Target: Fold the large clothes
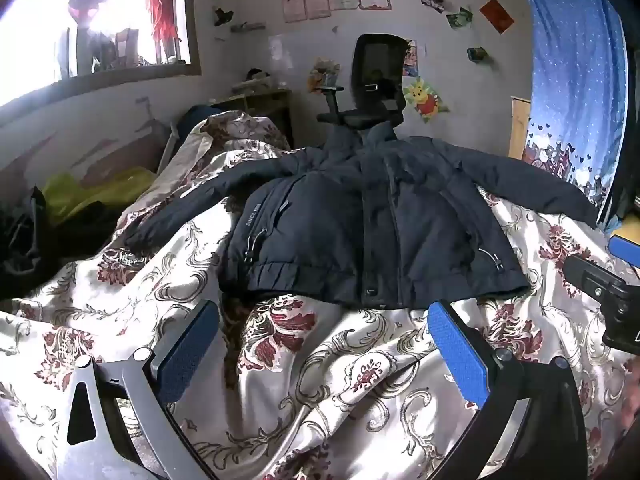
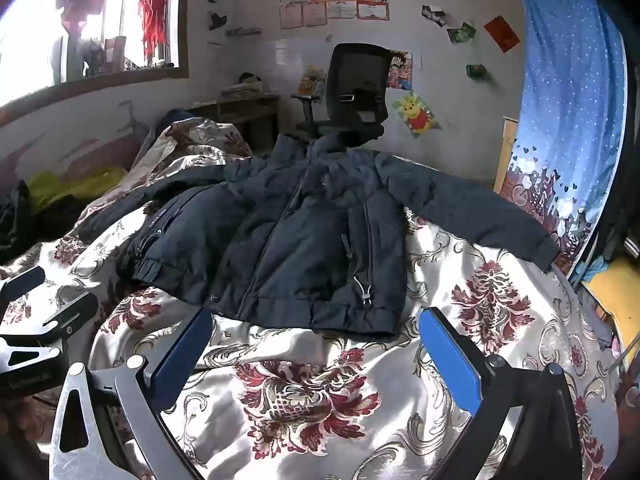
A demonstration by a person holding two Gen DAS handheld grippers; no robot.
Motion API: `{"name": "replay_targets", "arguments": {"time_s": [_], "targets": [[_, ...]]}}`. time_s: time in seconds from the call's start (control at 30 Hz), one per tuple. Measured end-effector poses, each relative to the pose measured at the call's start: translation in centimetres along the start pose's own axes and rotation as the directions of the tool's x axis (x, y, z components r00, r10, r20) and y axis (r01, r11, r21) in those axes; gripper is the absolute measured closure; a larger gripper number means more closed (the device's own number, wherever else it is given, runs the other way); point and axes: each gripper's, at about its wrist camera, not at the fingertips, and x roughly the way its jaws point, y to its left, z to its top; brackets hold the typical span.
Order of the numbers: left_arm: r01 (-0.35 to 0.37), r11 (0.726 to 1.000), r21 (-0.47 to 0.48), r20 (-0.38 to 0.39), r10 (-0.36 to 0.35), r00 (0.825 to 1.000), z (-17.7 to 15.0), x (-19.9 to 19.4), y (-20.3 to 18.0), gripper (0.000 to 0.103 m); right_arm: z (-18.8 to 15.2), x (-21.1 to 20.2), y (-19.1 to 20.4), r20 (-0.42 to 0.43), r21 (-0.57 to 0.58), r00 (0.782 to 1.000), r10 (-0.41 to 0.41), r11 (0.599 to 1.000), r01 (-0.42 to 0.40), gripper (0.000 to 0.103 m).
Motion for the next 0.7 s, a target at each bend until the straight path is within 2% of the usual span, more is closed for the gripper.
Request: {"name": "replay_targets", "arguments": {"time_s": [0.2, 0.23, 0.7], "targets": [[-0.003, 1.000, -0.011, -0.004, 0.003, 1.000, 0.03, 0.28, 0.78, 0.001, -0.05, 0.06, 0.00, -0.001, -0.002, 1.000, -0.001, 1.000, 0.001, 0.000], [-0.006, 1.000, 0.013, 0.004, 0.006, 1.000, 0.00, -0.04, -0.10, 0.001, -0.07, 0.07, 0.01, -0.001, -0.002, 1.000, -0.002, 1.000, 0.002, 0.000], [-0.011, 1.000, 0.013, 0.004, 0.011, 1.000, 0.05, -0.04, 0.01, 0.001, -0.07, 0.11, -0.12, -0.004, 0.001, 1.000, 0.000, 1.000, 0.000, 0.000]]}}
